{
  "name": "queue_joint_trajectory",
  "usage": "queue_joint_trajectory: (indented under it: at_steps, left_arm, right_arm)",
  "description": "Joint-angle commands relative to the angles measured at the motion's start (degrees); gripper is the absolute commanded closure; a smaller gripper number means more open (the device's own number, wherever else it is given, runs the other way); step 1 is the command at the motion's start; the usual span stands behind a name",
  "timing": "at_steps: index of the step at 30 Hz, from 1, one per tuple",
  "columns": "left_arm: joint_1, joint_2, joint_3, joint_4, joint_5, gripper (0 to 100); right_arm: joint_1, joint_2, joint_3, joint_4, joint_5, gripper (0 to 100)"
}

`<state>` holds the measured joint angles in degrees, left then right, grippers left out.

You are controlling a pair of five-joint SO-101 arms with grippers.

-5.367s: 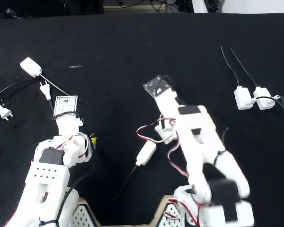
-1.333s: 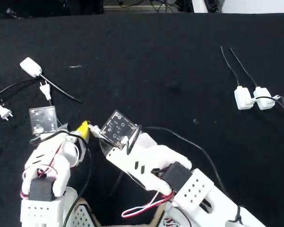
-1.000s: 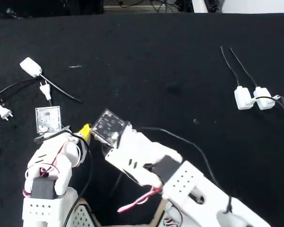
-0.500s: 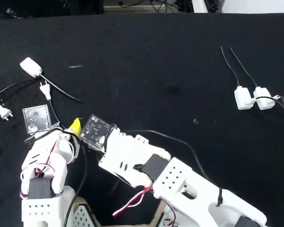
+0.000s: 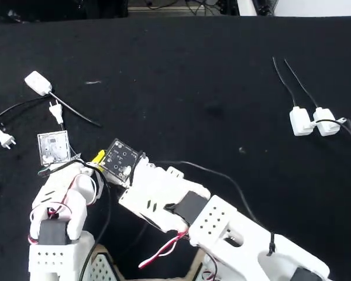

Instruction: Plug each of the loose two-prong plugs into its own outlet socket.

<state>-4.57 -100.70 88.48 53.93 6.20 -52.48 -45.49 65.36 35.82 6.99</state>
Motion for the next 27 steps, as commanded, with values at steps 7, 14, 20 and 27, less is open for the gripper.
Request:
queue_joint_trajectory:
  at_steps: [7,14,20,27]
  left_arm:
    - [0.92,0.35,0.48,-0.97,-0.62,81]
    - [2.59,0.09,1.36,-0.88,-1.76,81]
    - [2.59,0.00,1.36,-0.88,-1.85,81]
    - [1.19,0.00,0.84,-0.79,-1.93,81]
  right_arm:
    - [-0.53,-0.75,-4.26,-2.11,-2.81,98.8]
    - [-0.53,-10.68,-0.57,-1.67,-2.20,98.8]
    - [-0.35,-12.00,0.84,-1.58,-1.14,98.8]
    - [1.41,-6.99,0.84,-1.05,-1.05,98.8]
